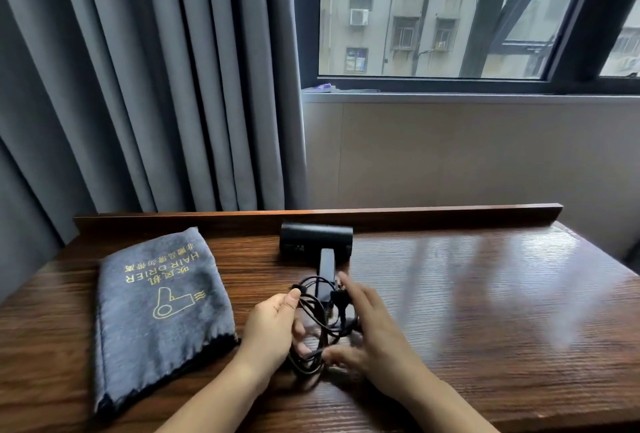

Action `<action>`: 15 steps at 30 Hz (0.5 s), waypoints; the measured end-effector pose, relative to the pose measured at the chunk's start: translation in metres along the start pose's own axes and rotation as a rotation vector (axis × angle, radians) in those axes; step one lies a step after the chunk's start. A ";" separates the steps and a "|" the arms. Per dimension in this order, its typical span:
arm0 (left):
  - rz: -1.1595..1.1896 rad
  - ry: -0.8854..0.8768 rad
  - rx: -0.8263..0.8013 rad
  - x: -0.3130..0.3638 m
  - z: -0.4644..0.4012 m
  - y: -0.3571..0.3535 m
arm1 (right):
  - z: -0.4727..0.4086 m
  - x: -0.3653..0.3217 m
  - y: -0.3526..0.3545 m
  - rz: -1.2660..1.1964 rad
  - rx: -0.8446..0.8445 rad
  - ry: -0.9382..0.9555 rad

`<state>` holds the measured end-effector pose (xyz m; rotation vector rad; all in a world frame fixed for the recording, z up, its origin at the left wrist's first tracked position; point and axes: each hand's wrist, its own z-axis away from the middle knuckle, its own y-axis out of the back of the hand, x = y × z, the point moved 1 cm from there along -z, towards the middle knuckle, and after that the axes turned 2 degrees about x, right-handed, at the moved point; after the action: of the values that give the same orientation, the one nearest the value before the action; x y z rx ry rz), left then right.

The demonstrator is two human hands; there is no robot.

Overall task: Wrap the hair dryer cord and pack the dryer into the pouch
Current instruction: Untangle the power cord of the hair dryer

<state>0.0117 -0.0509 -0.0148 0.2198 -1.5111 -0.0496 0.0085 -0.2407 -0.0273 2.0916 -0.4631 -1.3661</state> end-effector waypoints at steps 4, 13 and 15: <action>0.077 0.002 0.017 0.002 0.002 -0.003 | -0.003 -0.001 0.002 0.063 -0.062 0.006; 0.239 0.043 0.140 0.007 0.003 -0.004 | 0.002 -0.008 0.008 -0.182 -0.085 -0.041; 0.257 0.035 0.147 0.008 0.002 -0.006 | 0.003 -0.012 0.005 -0.444 -0.070 -0.112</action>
<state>0.0104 -0.0587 -0.0077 0.1413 -1.4989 0.2695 0.0010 -0.2383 -0.0160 2.1458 0.0137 -1.7253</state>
